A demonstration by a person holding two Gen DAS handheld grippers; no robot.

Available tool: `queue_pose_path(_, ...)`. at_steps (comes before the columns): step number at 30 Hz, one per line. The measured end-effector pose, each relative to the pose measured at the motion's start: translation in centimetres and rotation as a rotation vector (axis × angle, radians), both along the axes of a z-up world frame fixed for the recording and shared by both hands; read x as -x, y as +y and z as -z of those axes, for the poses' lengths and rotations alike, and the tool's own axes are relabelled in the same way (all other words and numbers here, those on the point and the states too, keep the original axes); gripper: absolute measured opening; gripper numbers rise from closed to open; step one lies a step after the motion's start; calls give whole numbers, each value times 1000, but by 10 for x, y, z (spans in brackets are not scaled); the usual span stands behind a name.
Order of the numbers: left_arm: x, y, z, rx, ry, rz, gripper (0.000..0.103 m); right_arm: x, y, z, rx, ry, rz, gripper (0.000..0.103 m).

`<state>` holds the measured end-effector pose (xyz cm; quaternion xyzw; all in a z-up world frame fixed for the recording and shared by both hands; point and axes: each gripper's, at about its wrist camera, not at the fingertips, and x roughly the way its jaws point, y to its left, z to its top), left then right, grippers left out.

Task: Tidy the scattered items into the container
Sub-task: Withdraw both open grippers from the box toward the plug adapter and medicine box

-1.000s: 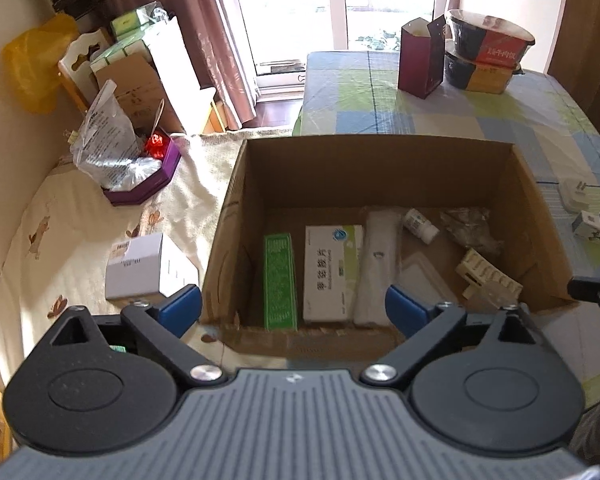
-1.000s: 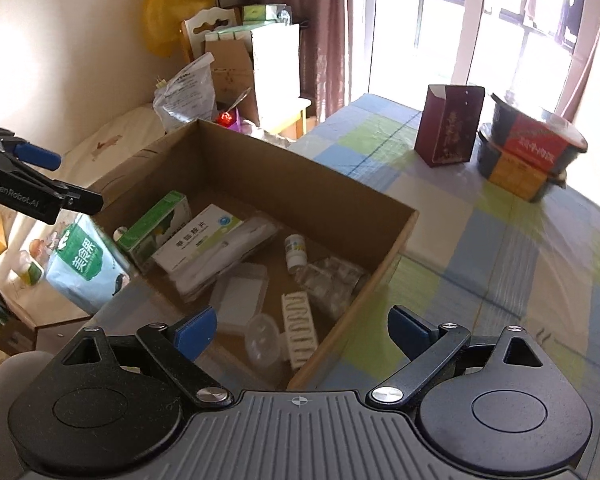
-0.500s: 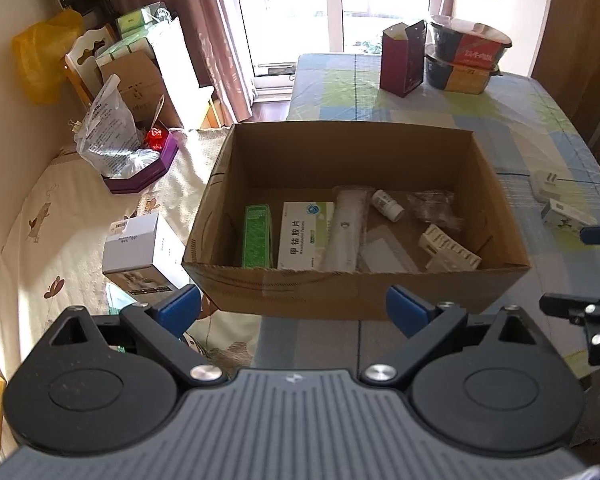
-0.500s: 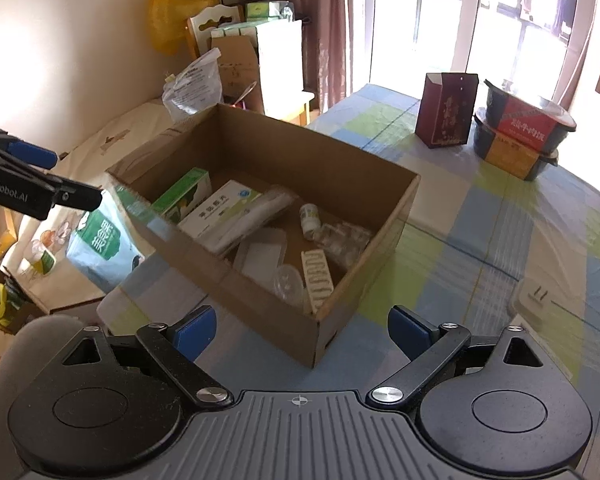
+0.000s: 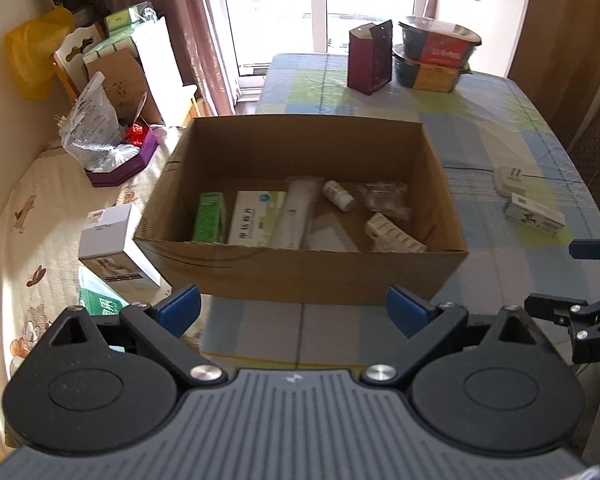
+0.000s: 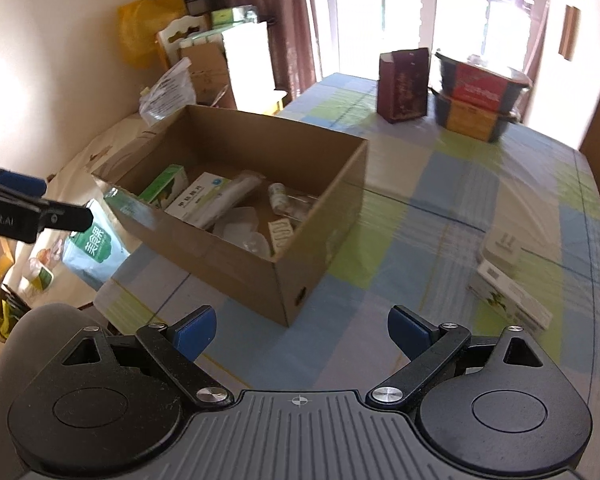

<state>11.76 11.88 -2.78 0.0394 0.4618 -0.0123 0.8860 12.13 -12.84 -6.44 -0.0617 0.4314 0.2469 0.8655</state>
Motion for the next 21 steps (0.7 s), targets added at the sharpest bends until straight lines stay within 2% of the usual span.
queue_pose_path(21,8,-89,16,16,38,89,98,18,-84,8,21,15,155,98)
